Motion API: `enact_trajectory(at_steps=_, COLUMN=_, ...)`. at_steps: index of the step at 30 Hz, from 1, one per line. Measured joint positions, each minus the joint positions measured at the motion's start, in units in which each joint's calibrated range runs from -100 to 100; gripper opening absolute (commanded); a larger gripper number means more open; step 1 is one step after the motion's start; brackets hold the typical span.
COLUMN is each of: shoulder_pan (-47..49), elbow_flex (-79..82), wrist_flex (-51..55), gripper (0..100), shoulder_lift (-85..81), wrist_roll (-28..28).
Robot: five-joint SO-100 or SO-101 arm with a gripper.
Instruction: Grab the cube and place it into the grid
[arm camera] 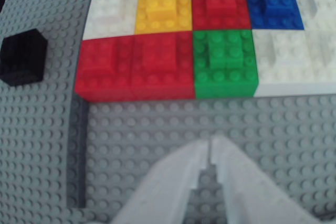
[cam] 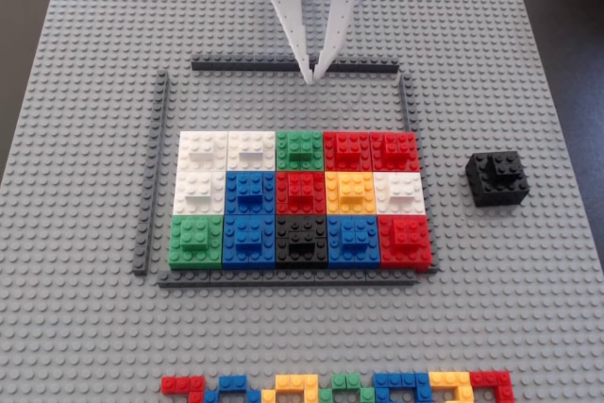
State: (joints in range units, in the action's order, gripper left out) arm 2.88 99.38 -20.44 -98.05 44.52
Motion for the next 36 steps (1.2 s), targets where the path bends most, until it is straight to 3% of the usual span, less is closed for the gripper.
enact_trajectory(at_steps=10, shoulder_pan=-0.51, elbow_flex=0.0, wrist_flex=8.6, gripper=0, shoulder_lift=0.0, wrist_roll=-0.78)
enact_trajectory(at_steps=36, shoulder_pan=-1.75, elbow_flex=-2.56, wrist_flex=5.71, gripper=0, shoulder_lift=0.0, wrist_roll=1.22)
